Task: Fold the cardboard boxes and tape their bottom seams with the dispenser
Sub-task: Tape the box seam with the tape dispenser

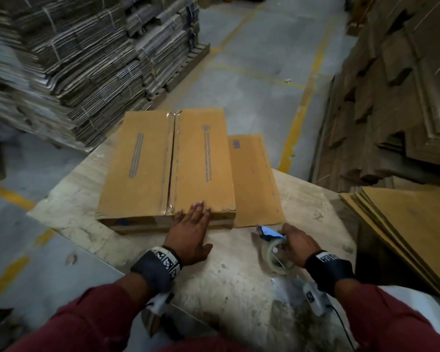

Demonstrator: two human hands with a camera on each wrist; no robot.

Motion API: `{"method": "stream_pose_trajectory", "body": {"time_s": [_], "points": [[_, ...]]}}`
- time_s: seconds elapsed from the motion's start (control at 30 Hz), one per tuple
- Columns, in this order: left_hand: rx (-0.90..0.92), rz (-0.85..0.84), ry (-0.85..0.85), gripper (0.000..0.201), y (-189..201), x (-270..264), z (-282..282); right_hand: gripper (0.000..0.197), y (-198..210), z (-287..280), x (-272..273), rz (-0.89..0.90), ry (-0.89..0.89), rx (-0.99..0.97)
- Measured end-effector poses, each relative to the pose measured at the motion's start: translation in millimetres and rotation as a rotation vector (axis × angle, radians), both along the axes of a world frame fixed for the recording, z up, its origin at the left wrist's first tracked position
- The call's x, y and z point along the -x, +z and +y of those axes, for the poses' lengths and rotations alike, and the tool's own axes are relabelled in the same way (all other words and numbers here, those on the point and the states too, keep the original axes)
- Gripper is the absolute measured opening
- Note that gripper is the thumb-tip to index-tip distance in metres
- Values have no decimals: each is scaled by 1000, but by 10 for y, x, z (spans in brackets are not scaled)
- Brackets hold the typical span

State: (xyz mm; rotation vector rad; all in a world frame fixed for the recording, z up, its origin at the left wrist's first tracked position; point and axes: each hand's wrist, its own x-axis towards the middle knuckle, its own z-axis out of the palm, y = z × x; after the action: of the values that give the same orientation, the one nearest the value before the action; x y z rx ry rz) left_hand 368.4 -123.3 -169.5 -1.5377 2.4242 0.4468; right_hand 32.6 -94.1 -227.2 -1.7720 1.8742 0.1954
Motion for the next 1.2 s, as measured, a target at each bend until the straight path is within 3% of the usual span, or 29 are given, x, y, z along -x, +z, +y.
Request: {"method": "stream_pose_trajectory", "body": {"time_s": [0.1, 0.2, 0.27, 0.33, 0.4, 0.53, 0.63, 0.77, 0.9, 1.1, 1.2], "points": [[-22, 327, 178, 93, 214, 8, -53, 24, 396, 31, -110, -53, 45, 103], [-130, 749, 501, 87, 504, 6, 25, 27, 930, -29, -372, -108, 111, 266], [-410, 1066, 783, 85, 711, 3, 60, 31, 1242, -87, -632, -151, 159, 353], [-684, 1255, 955, 88, 866, -41, 50, 37, 1481, -144, -945, -134, 228, 408], [-773, 1340, 963, 90, 1002, -184, 29, 47, 1665, -202, -1308, -47, 330, 445], [-715, 1447, 930, 87, 1193, -669, 36, 81, 1858, -346, -1934, 79, 456, 424], [-691, 1490, 997, 75, 1193, -1100, 73, 74, 1846, -479, -2275, 16, 537, 421], [-754, 1639, 1220, 53, 1096, -1586, 61, 76, 1808, -632, -2675, -300, 529, 351], [-734, 1741, 1310, 36, 1040, -1878, 22, 71, 1658, -785, -3062, -392, 583, 323], [-643, 1703, 1329, 38, 1043, -2302, -58, 70, 1577, -945, -3448, -402, 626, 318], [-605, 1662, 1309, 42, 1015, -2455, -48, 74, 1559, -1000, -3533, -230, 693, 294]]}}
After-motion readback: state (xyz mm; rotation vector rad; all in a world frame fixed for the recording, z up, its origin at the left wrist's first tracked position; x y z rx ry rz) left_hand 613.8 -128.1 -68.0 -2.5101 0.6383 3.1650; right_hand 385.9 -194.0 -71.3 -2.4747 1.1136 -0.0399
